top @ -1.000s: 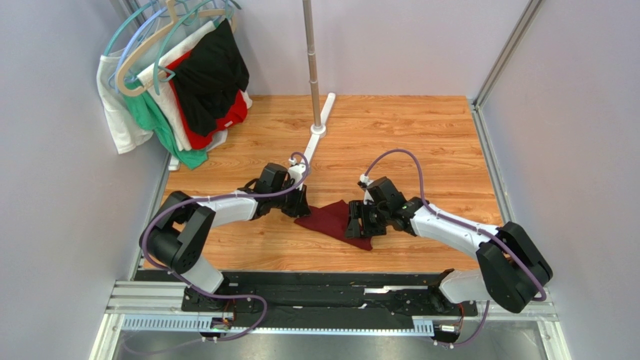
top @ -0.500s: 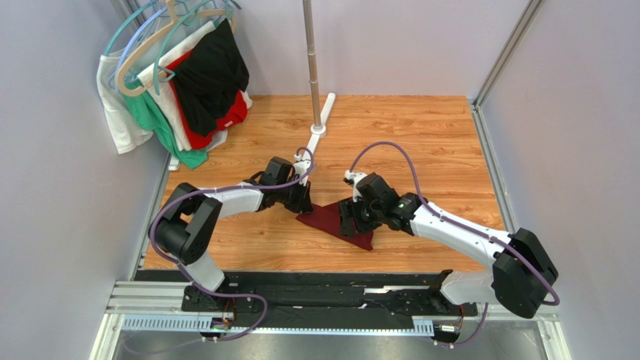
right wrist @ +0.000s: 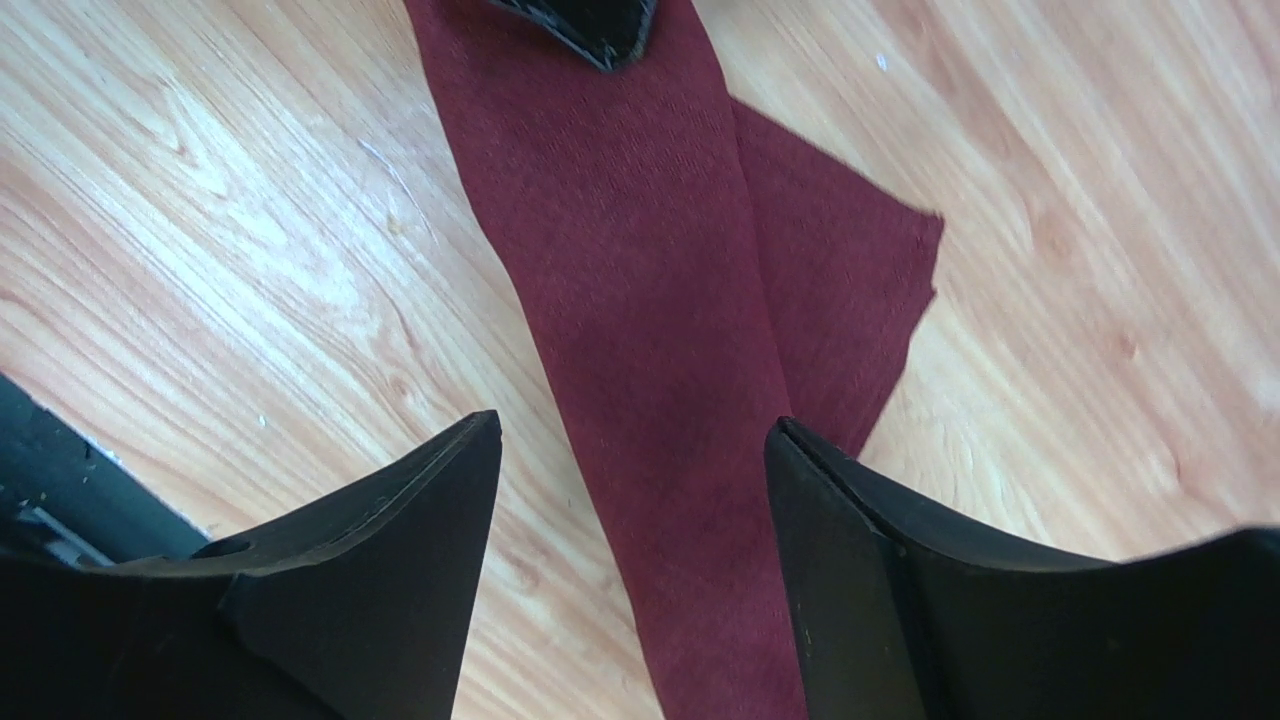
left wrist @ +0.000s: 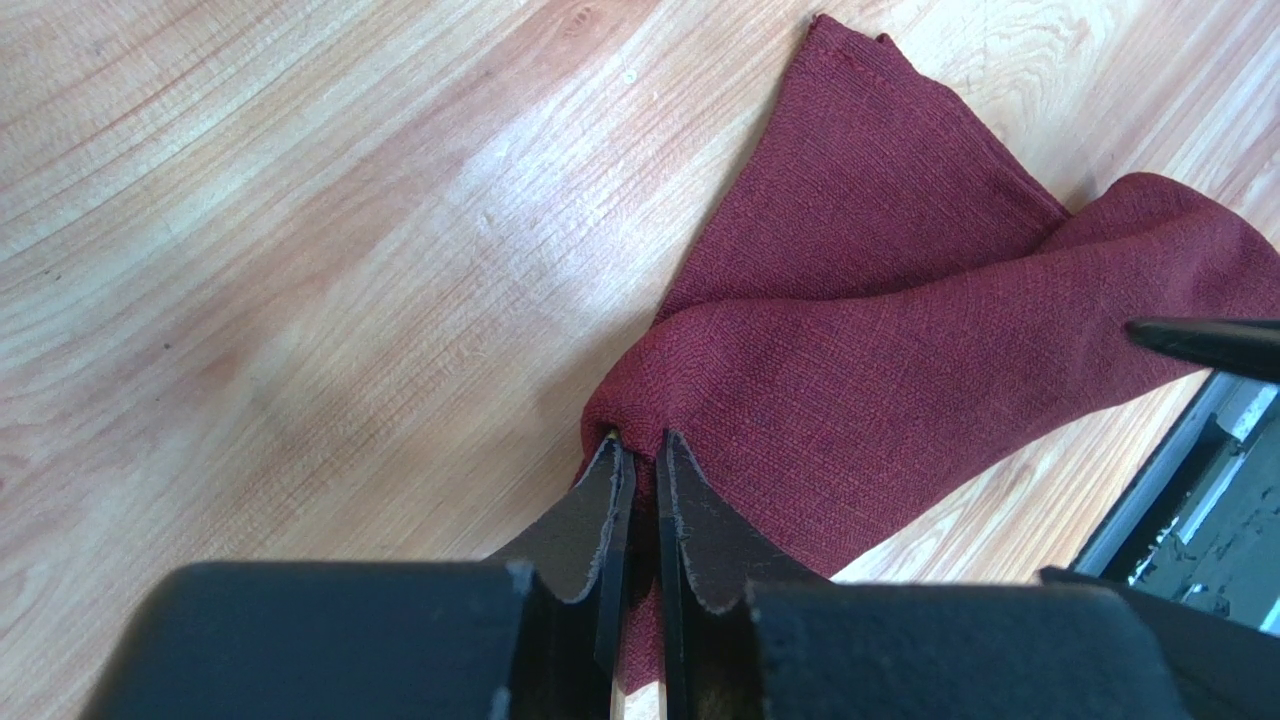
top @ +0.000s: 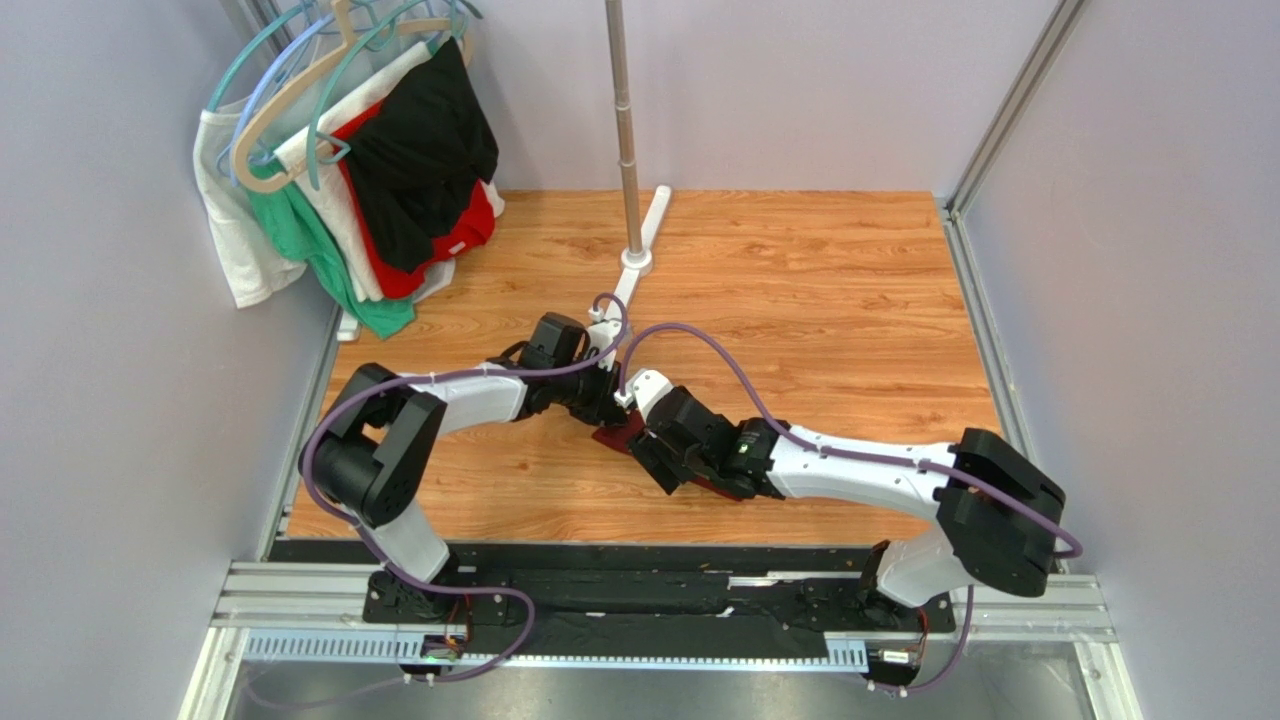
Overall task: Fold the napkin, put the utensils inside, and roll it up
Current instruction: Roll the napkin at the center of the board.
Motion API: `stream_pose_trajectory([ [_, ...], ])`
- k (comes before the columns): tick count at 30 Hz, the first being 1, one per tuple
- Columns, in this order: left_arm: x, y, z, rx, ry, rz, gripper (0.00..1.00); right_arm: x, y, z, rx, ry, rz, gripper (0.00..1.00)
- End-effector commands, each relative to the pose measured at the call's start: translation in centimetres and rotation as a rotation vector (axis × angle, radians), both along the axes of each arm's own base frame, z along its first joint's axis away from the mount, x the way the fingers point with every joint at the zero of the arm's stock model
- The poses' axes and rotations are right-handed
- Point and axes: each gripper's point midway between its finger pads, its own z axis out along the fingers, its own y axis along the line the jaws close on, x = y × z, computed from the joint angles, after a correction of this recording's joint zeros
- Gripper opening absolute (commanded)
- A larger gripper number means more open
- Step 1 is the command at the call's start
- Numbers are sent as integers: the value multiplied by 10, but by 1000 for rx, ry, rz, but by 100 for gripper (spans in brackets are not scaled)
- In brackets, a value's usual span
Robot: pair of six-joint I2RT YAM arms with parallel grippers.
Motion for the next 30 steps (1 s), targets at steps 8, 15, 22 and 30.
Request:
stream_pose_trajectory([
  [8, 1, 3, -8, 42, 22, -26, 11, 5, 13, -23, -50, -37, 65, 69],
  [15, 0, 1, -6, 33, 22, -36, 11, 3, 2, -51, -124, 14, 25, 67],
  [22, 0, 0, -1, 21, 9, -42, 13, -1, -16, -77, -191, 119, -39, 56],
  [30, 4, 3, 33, -18, -48, 42, 57, -11, -18, -80, -189, 181, -43, 4],
])
